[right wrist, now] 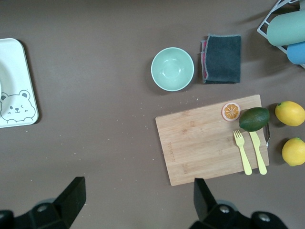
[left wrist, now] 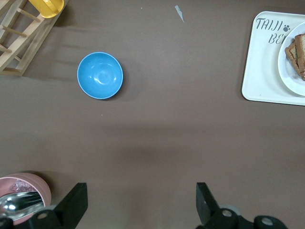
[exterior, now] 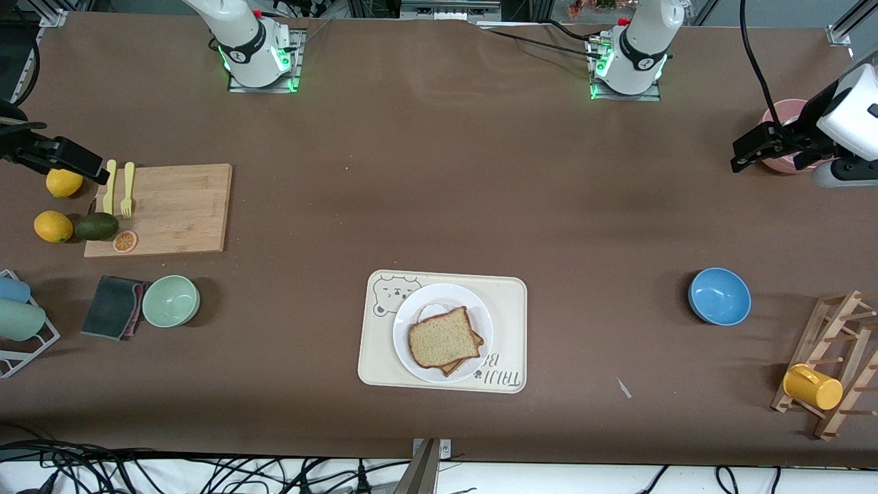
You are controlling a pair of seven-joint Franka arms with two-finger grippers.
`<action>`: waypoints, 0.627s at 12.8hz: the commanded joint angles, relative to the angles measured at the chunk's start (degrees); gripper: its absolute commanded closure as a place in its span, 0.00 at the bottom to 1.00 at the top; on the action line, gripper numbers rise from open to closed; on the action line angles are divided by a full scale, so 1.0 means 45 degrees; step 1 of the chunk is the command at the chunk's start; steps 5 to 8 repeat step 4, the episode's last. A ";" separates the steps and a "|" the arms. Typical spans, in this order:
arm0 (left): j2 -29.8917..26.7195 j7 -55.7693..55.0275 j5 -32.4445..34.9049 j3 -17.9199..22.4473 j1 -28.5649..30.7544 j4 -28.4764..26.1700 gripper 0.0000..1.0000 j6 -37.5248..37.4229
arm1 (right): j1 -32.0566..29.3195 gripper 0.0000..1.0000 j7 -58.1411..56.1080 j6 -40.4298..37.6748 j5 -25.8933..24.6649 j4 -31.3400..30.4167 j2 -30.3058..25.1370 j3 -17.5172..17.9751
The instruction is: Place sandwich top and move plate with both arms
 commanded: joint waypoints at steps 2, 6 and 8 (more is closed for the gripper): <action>0.0208 0.0083 0.0289 -0.0010 0.0026 0.0278 0.00 -0.0040 | -0.0021 0.00 -0.0102 -0.0209 0.0192 0.0284 0.0063 0.0010; 0.0208 0.0083 0.0289 0.0030 0.0026 0.0239 0.00 -0.0040 | -0.0040 0.00 -0.0122 -0.0209 0.0192 0.0303 0.0082 0.0010; 0.0208 0.0083 0.0289 0.0030 0.0026 0.0239 0.00 -0.0040 | -0.0040 0.00 -0.0122 -0.0209 0.0192 0.0303 0.0082 0.0010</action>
